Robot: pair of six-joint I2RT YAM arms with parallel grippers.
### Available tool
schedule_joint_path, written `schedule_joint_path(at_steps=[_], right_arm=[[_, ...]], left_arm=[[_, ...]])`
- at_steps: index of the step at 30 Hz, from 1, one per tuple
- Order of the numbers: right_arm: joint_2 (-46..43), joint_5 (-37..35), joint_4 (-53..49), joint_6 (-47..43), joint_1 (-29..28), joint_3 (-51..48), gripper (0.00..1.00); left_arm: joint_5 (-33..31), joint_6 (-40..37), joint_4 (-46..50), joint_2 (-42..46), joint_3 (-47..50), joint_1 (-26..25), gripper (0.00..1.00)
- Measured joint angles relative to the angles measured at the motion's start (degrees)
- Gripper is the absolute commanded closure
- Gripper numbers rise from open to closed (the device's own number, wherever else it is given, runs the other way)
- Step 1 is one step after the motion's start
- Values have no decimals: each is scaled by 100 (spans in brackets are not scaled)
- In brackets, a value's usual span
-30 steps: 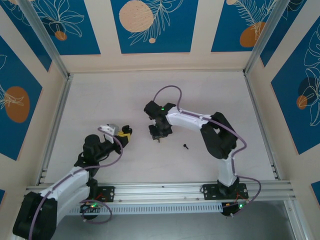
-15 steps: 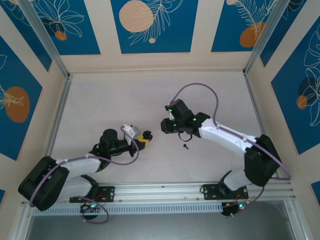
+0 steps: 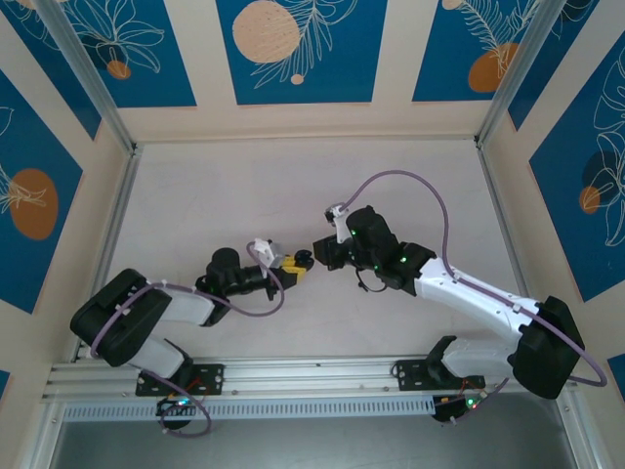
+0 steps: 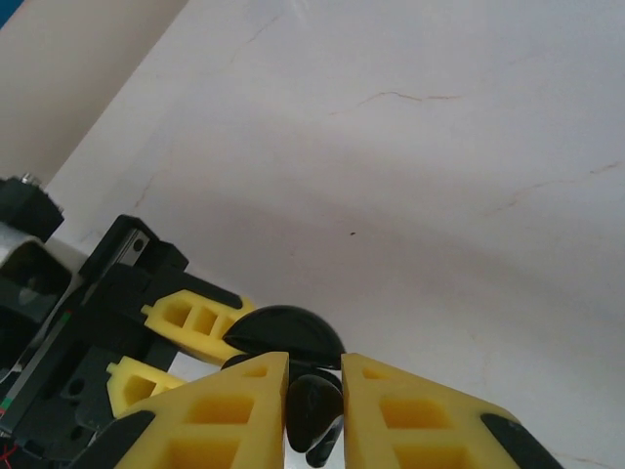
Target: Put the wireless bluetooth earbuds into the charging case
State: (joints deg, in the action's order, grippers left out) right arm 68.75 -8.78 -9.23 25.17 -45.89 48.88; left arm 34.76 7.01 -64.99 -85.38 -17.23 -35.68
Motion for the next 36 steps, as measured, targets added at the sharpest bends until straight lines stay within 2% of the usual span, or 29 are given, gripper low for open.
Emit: schedule_joint_path(at_steps=[6, 36], right_arm=[[-2, 0, 249, -111, -61, -15, 81], [229, -225, 649, -238, -356, -15, 82]], left_arm=[[-2, 72, -310, -31, -61, -33, 91], [-50, 472, -579, -31, -94, -90, 92]])
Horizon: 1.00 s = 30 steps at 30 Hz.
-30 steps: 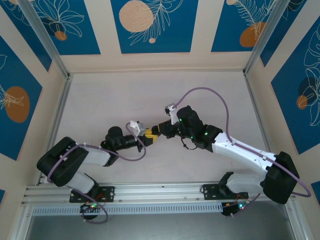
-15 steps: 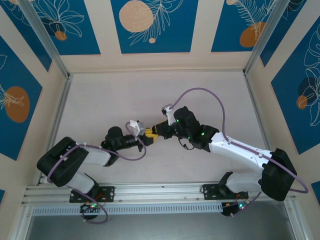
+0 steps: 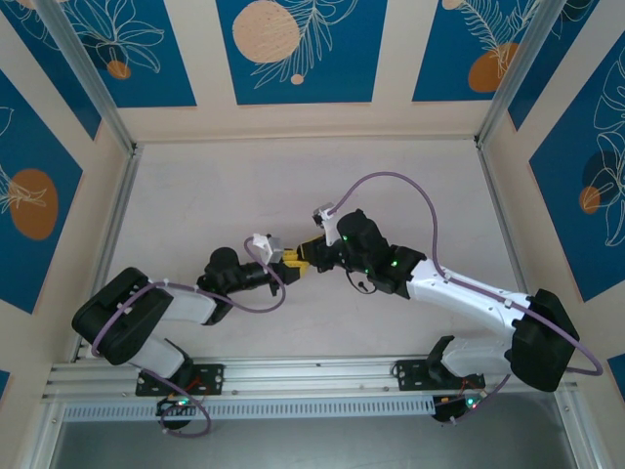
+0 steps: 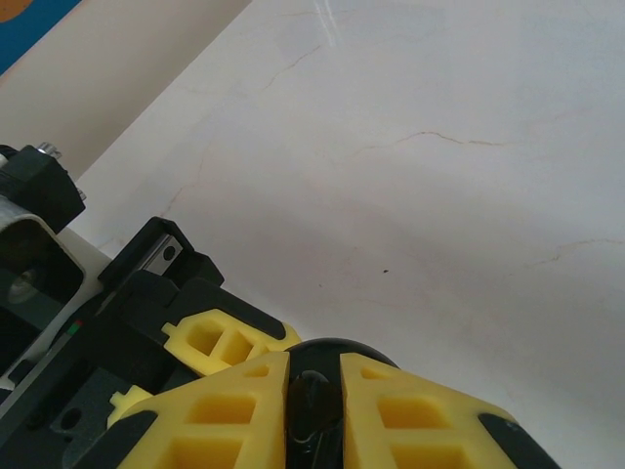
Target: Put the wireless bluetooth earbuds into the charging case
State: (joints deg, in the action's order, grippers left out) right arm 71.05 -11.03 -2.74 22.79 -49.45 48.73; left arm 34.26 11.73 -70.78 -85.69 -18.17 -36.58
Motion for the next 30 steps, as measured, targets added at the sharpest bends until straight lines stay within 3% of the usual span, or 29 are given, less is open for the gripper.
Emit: schedule_joint_path(at_steps=[9, 18, 30], right_arm=[[-153, -44, -105, -31, 13, 0, 82], [-140, 52, -492, 173, 350, 0, 82], [1209, 544, -1613, 686, 769, 33, 82]], left_arm=[[-452, -166, 306, 118, 2, 0, 93], [-892, -831, 1325, 1073, 203, 0, 92], [-575, -2205, 2391, 2430, 710, -2, 94]])
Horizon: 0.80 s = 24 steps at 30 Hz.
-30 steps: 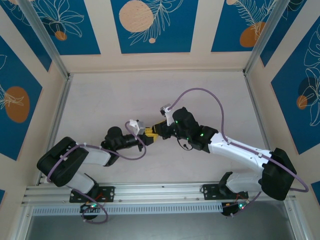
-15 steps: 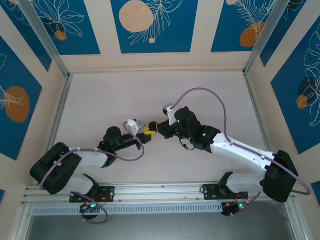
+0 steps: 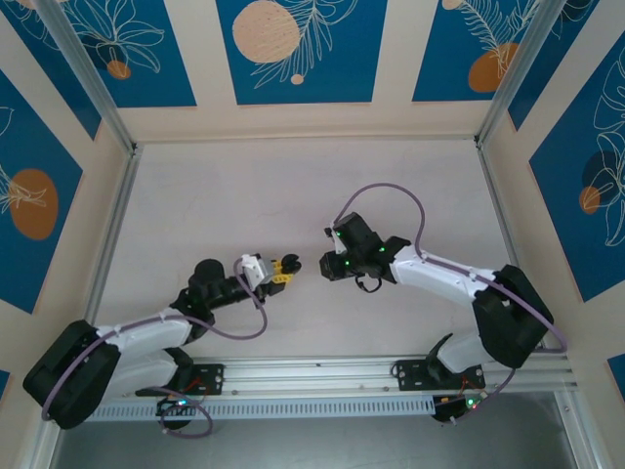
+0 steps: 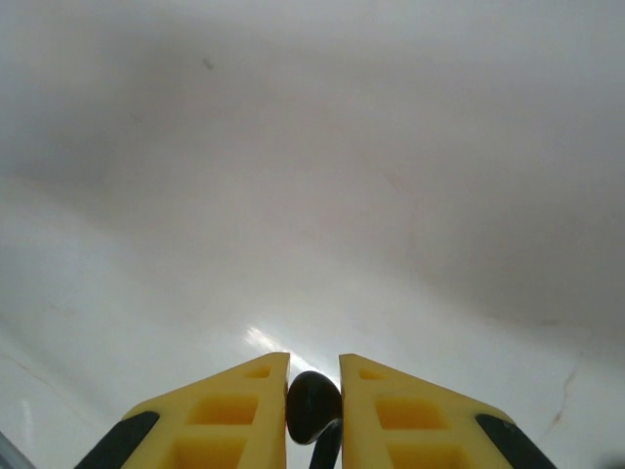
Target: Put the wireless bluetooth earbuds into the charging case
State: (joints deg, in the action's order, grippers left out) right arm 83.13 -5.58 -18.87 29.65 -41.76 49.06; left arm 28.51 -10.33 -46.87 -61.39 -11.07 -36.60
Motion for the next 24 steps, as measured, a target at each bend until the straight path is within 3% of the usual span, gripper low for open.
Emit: schedule_joint_path(at_steps=[9, 24], right_arm=[[997, 61, -898, 199, 170, 686, 82], [1932, 0, -2127, 345, 195, 1353, 79]], left_arm=[[326, -728, 597, 887, 177, -7, 94], [361, -940, 905, 1145, 195, -9, 94]])
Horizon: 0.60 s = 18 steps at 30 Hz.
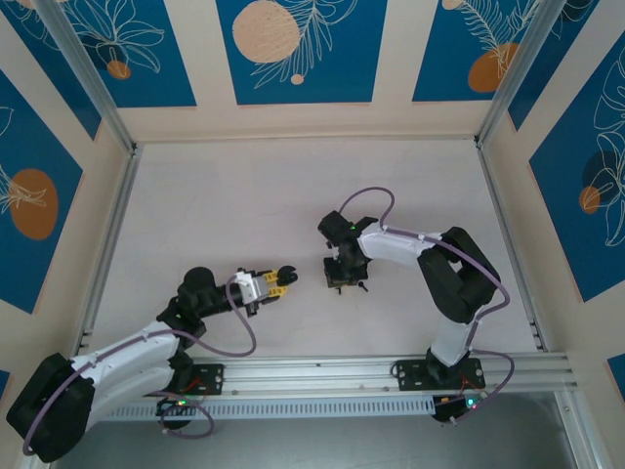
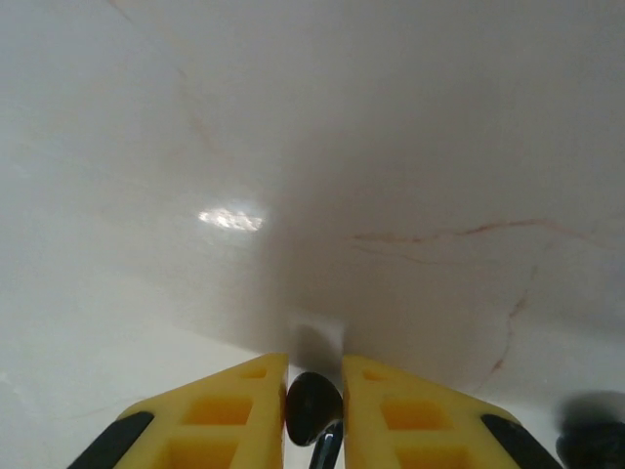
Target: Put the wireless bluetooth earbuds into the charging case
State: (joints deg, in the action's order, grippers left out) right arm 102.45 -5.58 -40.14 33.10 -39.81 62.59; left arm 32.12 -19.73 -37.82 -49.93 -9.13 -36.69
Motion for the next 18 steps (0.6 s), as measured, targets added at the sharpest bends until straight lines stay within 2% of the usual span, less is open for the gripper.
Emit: schedule_joint_path(at_steps=[9, 18], right_arm=[[170, -2, -452, 0, 0, 315, 68], [157, 179, -1296, 72, 214, 1056, 66]], left_arm=[[-4, -33, 87, 0, 2, 0, 94], [-22, -33, 127, 2, 0, 0, 94]])
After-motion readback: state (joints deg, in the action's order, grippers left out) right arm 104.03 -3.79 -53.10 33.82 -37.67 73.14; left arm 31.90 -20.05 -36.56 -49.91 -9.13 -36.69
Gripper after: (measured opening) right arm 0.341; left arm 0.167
